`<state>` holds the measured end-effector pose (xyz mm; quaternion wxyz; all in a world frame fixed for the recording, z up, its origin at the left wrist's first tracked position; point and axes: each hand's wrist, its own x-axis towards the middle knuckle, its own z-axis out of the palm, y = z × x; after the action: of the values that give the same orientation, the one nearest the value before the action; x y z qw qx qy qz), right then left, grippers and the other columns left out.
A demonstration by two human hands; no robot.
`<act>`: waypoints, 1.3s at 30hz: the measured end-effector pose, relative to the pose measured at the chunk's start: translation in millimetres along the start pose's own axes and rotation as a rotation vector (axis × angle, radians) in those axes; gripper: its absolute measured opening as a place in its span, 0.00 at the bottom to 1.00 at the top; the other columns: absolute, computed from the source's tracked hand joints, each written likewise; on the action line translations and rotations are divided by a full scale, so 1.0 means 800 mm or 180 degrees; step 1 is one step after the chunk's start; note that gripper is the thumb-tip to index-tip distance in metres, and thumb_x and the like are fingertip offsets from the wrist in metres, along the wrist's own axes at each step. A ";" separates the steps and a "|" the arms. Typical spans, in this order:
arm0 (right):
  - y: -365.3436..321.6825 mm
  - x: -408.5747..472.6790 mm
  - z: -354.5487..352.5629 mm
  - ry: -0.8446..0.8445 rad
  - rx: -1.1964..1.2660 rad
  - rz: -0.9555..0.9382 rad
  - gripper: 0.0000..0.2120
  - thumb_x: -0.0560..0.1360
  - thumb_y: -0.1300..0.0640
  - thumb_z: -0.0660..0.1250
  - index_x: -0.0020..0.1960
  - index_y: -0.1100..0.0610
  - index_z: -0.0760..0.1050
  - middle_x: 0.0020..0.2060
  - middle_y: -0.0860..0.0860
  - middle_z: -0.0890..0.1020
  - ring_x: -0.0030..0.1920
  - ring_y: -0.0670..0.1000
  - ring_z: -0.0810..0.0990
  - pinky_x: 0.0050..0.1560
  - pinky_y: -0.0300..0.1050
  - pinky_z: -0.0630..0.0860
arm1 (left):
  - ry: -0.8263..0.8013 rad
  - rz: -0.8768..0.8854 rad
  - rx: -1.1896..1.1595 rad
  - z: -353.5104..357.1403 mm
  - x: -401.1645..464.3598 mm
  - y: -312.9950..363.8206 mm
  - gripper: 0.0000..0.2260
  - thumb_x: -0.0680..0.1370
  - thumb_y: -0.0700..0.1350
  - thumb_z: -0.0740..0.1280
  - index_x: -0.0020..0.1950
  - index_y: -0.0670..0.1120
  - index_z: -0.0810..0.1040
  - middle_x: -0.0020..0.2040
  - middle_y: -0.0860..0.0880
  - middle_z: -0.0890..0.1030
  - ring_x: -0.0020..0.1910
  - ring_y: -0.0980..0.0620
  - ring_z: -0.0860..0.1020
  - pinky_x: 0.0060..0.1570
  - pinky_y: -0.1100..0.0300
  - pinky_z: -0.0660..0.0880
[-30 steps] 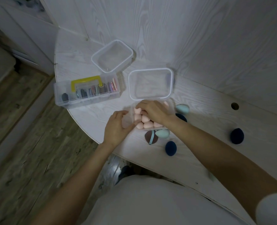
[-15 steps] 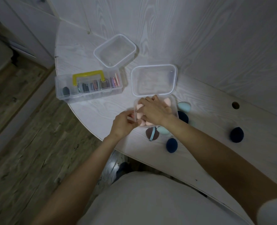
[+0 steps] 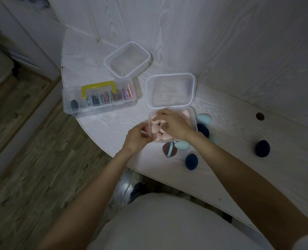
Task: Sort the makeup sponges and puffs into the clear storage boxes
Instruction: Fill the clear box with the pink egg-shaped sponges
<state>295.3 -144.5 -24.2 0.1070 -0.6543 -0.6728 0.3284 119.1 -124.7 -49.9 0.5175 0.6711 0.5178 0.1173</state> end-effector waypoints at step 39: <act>0.029 -0.038 -0.009 0.0613 -0.1151 0.0681 0.28 0.70 0.45 0.70 0.66 0.52 0.66 0.64 0.58 0.64 0.55 0.57 0.72 0.47 0.48 0.74 | 0.0333 -0.0344 -0.0199 -0.021 0.034 0.015 0.37 0.68 0.50 0.76 0.72 0.50 0.63 0.66 0.45 0.74 0.59 0.46 0.76 0.59 0.46 0.74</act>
<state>321.6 -172.7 -23.5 0.0164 -0.7587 -0.6342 0.1480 126.4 -92.2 -42.9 0.5161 0.6186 0.5756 0.1402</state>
